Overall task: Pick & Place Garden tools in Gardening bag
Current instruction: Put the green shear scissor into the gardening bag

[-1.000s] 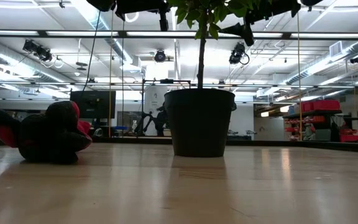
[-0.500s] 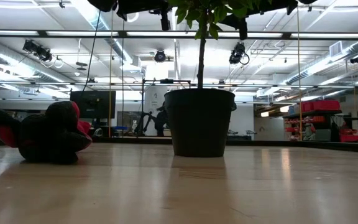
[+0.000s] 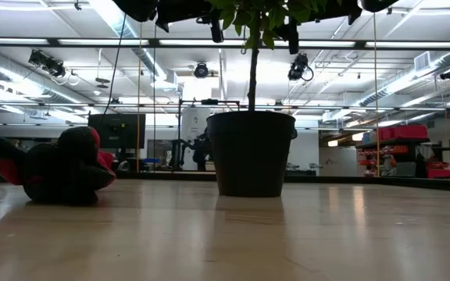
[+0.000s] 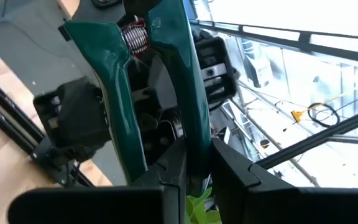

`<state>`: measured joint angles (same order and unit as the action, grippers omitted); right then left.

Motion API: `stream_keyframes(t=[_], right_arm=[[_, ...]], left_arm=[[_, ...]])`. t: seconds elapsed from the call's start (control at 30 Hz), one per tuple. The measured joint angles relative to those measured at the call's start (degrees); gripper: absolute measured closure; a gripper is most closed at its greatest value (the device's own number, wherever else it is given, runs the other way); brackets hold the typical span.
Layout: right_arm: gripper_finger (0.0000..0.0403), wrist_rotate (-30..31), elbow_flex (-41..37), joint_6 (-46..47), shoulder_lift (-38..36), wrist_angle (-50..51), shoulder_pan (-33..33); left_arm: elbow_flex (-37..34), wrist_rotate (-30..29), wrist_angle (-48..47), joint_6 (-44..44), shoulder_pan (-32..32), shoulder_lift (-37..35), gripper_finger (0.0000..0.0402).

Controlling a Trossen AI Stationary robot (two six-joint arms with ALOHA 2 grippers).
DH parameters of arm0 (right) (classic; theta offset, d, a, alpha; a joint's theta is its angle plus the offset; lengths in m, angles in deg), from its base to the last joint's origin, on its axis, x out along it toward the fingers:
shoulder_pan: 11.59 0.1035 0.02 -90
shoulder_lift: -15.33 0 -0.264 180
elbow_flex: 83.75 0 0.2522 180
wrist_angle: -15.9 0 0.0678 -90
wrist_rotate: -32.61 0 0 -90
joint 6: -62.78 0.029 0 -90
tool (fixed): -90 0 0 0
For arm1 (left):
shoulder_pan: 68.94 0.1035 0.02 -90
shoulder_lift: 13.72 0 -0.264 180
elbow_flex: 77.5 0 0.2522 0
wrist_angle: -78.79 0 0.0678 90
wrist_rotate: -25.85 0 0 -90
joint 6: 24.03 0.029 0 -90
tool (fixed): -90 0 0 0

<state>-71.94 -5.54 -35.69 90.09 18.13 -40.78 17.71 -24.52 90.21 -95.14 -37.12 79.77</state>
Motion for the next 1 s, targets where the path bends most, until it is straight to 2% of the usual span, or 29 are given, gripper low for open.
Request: stream_keyframes(t=[0.27,1.0], right_arm=[[0.0161,2.0,0.0,-2.6,1.1,-0.5,1.3],[0.0174,1.6,0.0,-3.0,1.8,-2.9,1.5]], left_arm=[[0.0,0.7,1.3,-2.1,-0.4,0.4,0.0345],[0.0,-1.0,1.2,-3.2,-2.8,0.4,0.0344]])
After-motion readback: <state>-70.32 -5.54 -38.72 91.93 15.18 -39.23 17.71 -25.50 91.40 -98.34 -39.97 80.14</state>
